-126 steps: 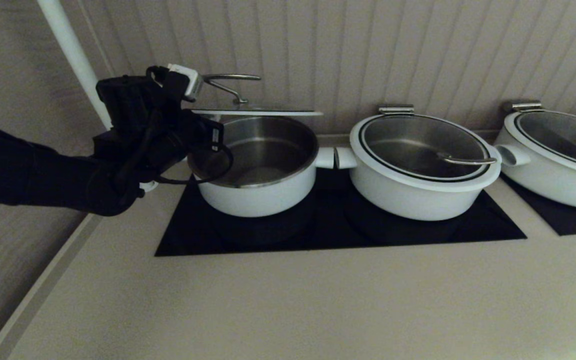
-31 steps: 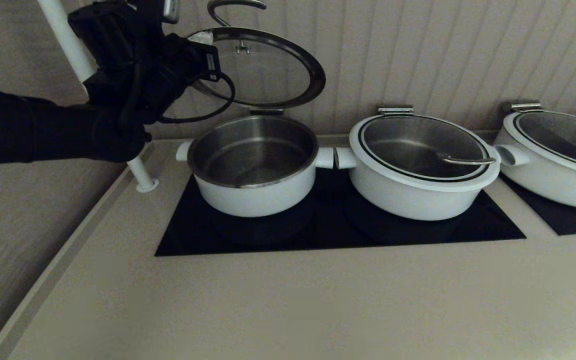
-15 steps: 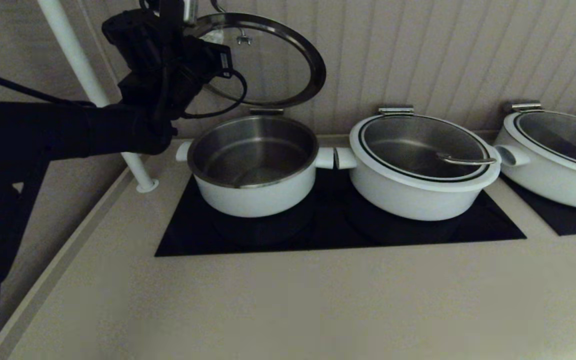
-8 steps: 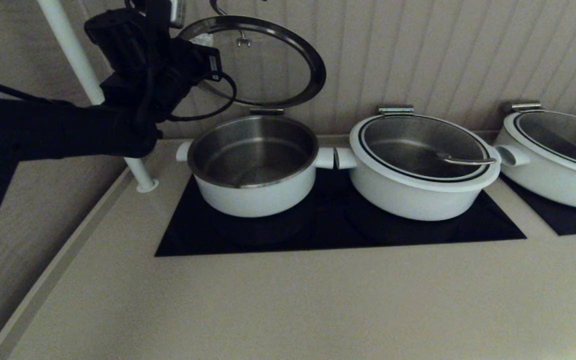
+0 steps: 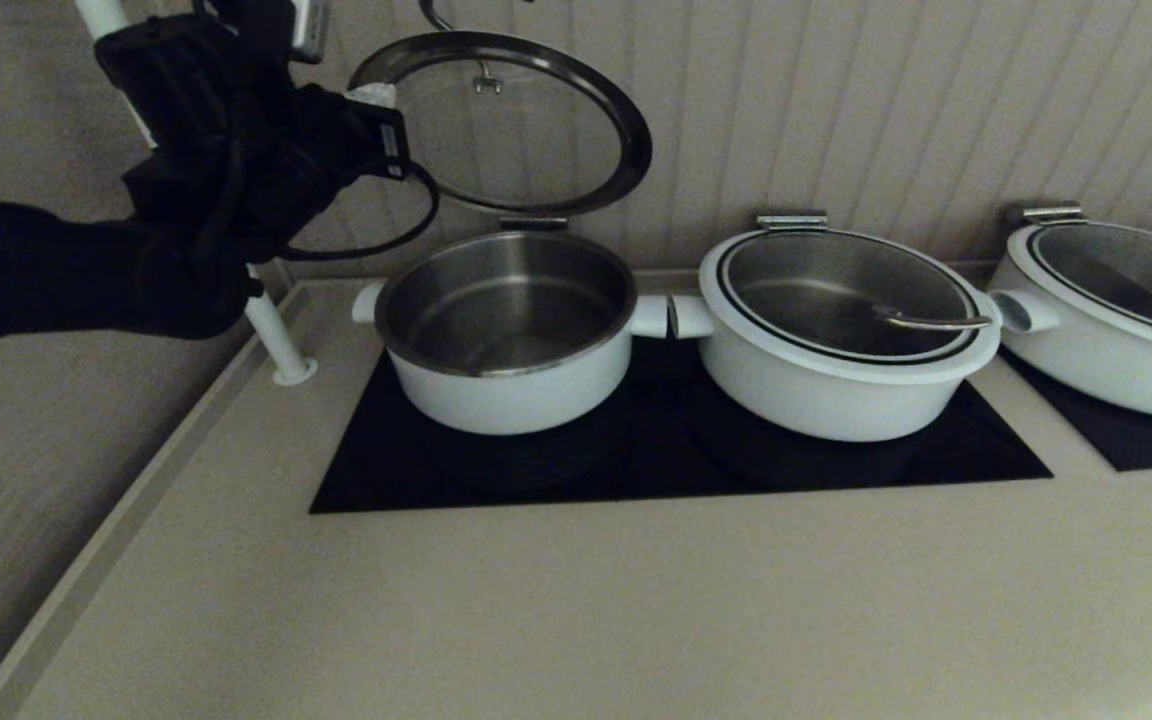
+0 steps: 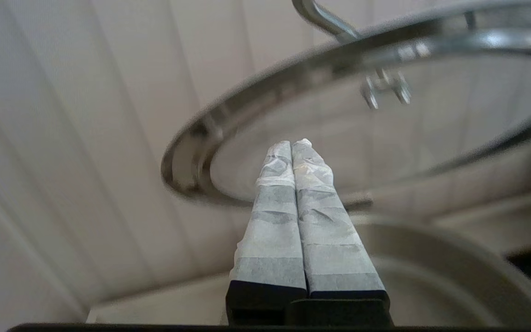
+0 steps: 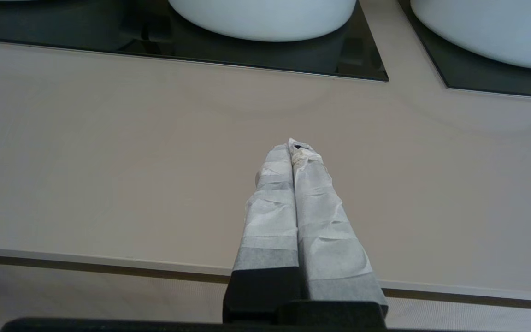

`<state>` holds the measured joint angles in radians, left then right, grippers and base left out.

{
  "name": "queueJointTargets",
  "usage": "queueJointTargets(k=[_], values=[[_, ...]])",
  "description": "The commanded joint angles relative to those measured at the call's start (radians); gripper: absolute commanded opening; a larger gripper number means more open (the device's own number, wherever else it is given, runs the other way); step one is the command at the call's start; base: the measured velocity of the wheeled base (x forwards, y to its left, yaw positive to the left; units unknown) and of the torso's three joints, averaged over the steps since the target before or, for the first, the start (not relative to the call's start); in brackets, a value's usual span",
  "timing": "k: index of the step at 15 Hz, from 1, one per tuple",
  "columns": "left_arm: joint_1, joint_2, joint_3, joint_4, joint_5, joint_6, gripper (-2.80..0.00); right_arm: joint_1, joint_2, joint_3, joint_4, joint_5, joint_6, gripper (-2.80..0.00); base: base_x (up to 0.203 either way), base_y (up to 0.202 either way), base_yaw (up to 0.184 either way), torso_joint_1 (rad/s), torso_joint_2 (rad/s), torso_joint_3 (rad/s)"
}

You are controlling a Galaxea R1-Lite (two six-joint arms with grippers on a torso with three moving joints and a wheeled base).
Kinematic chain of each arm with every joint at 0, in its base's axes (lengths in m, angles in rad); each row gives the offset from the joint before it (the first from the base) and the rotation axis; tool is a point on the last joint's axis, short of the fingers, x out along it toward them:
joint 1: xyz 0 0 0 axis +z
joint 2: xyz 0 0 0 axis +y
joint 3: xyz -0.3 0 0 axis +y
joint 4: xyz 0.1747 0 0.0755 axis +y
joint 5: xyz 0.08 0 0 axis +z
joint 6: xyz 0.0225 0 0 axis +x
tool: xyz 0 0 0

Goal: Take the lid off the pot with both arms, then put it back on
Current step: Open the pot lid completely, then close the pot lid

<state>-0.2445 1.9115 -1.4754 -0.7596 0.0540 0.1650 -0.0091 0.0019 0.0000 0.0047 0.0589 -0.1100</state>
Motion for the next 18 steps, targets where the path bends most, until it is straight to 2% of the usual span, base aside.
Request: queueJointTargets(k=[1, 4, 6, 12, 18], values=[[0.005, -0.098, 0.094, -0.004, 0.001, 0.000, -2.80, 0.000, 0.000, 0.000, 0.000, 0.001, 0.000, -2.80, 0.000, 0.000, 0.000, 0.000, 0.00, 0.000], [0.029, -0.252, 0.267, -0.004, -0.001, -0.004, -2.80, 0.000, 0.000, 0.000, 0.000, 0.001, 0.000, -2.80, 0.000, 0.000, 0.000, 0.000, 0.00, 0.000], [0.062, -0.323, 0.328, -0.003, -0.002, -0.005, -2.80, 0.000, 0.000, 0.000, 0.000, 0.001, 0.000, -2.80, 0.000, 0.000, 0.000, 0.000, 0.00, 0.000], [0.102, -0.443, 0.406, 0.006, -0.006, -0.028, -2.80, 0.000, 0.000, 0.000, 0.000, 0.001, 0.000, -2.80, 0.000, 0.000, 0.000, 0.000, 0.00, 0.000], [0.103, -0.439, 0.420, 0.005, -0.012, -0.038, -2.80, 0.000, 0.000, 0.000, 0.000, 0.001, 0.000, -2.80, 0.000, 0.000, 0.000, 0.000, 0.00, 0.000]])
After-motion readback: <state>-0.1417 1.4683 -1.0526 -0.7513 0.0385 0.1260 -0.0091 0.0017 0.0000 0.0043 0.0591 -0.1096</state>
